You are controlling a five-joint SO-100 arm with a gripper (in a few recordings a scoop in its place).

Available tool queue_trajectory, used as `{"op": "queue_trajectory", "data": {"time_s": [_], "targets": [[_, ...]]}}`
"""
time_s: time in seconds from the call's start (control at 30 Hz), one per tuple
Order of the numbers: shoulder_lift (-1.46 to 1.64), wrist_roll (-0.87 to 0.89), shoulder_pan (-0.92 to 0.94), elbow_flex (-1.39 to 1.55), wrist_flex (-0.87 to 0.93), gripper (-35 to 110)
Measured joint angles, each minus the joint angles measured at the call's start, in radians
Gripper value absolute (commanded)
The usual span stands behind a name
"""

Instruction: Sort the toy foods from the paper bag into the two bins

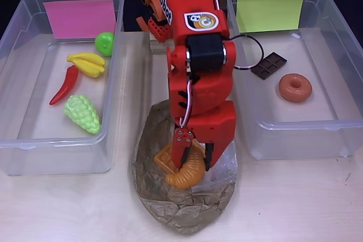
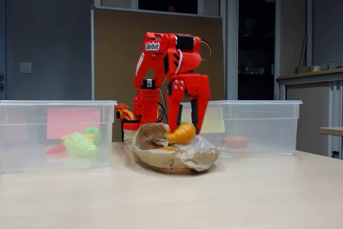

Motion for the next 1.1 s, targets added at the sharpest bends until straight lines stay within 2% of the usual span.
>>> {"op": "queue_trajectory", "data": {"time_s": [0.23, 0.47, 0.63, 0.9, 1.1], "targets": [[0.166, 0.014, 0.028, -0.043, 0.235, 0], [0.370, 0.173, -0.048, -0.008, 0.394, 0], [0.506, 0.374, -0.193, 0.058, 0.477, 0], [0.658, 0.752, -0.440, 0.255, 0.482, 0], [0.664, 1.058, -0.643, 0.273, 0.479, 0]]}}
